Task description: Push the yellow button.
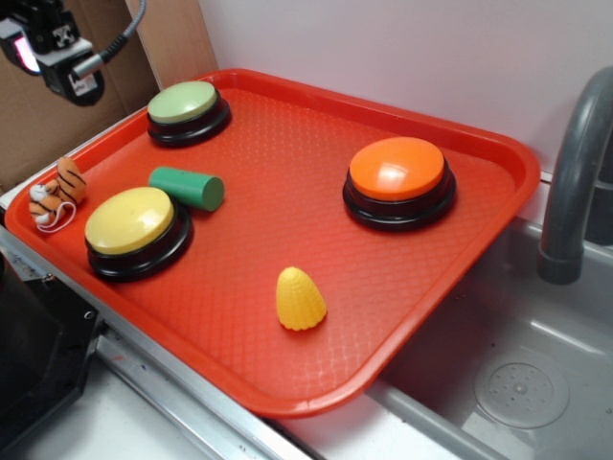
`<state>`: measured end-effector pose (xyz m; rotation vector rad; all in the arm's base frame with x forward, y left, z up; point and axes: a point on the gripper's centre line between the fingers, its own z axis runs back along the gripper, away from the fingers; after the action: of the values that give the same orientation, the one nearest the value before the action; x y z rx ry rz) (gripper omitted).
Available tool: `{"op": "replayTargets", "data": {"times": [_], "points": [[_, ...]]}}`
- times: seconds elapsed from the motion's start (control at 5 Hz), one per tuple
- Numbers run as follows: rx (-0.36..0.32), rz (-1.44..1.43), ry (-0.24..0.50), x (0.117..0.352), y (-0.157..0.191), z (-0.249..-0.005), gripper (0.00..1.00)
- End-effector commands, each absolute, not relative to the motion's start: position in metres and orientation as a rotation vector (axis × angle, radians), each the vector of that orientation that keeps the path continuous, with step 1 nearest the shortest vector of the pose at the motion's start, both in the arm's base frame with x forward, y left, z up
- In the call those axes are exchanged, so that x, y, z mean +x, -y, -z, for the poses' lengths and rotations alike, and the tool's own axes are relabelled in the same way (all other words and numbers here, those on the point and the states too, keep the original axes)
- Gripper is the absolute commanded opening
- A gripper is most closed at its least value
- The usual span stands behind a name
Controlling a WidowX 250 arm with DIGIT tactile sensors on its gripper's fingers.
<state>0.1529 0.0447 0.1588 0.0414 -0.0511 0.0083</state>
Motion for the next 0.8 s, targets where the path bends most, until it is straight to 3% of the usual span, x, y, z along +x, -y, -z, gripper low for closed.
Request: {"op": "replayTargets", "data": {"times": [0.0, 0.6], "points": [[0.068, 0.001, 0.089, 0.166, -0.048, -0.182, 1.00], [0.044, 0.051, 0.042, 0.187, -0.031, -0.181, 1.00]]}}
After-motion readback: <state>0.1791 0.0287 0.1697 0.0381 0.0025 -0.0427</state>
